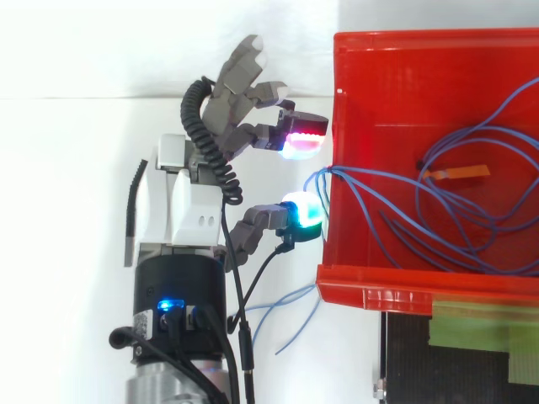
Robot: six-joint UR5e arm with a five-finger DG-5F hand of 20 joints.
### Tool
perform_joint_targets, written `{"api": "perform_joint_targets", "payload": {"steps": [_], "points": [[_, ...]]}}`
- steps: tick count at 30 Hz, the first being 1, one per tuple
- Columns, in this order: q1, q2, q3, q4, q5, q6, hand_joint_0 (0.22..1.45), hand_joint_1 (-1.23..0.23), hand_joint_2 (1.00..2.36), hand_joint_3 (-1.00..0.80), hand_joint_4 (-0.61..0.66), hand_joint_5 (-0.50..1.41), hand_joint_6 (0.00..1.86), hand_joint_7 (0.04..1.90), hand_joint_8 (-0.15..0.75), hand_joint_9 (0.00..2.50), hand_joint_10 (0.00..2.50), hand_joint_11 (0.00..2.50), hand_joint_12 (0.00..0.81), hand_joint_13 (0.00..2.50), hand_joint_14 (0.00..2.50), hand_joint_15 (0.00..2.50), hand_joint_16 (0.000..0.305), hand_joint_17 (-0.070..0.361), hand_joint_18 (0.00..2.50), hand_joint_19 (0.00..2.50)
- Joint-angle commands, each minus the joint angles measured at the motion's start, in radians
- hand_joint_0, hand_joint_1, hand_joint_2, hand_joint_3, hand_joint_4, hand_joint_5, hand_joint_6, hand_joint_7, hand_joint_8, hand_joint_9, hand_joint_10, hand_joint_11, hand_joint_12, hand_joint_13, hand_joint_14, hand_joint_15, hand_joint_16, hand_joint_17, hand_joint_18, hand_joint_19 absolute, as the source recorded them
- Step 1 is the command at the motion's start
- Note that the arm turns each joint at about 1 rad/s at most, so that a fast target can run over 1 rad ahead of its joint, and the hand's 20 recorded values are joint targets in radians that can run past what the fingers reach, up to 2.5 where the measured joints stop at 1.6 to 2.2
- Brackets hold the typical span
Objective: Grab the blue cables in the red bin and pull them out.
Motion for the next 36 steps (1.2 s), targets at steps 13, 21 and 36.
{"api": "perform_joint_targets", "payload": {"steps": [13,21,36], "points": [[-0.008,0.0,0.003,-0.094,0.001,0.007,0.73,-1.03,1.0,-1.0,0.07,0.88,0.01,0.75,0.272,0.61,0.02,0.68,0.381,0.29,0.01,0.22,0.053,0.12,0.27,0.34],[-0.015,0.0,0.003,-0.08,-0.002,0.007,0.73,-1.03,1.0,-1.0,0.06,0.88,0.01,0.75,0.27,0.62,0.02,0.67,0.38,0.29,0.01,0.21,0.053,0.12,0.27,0.33],[-0.015,0.0,0.003,-0.051,-0.003,0.004,0.74,-1.03,1.0,-1.0,0.05,0.89,0.01,0.76,0.27,0.63,0.02,0.67,0.38,0.3,0.01,0.21,0.053,0.119,0.27,0.34]]}}
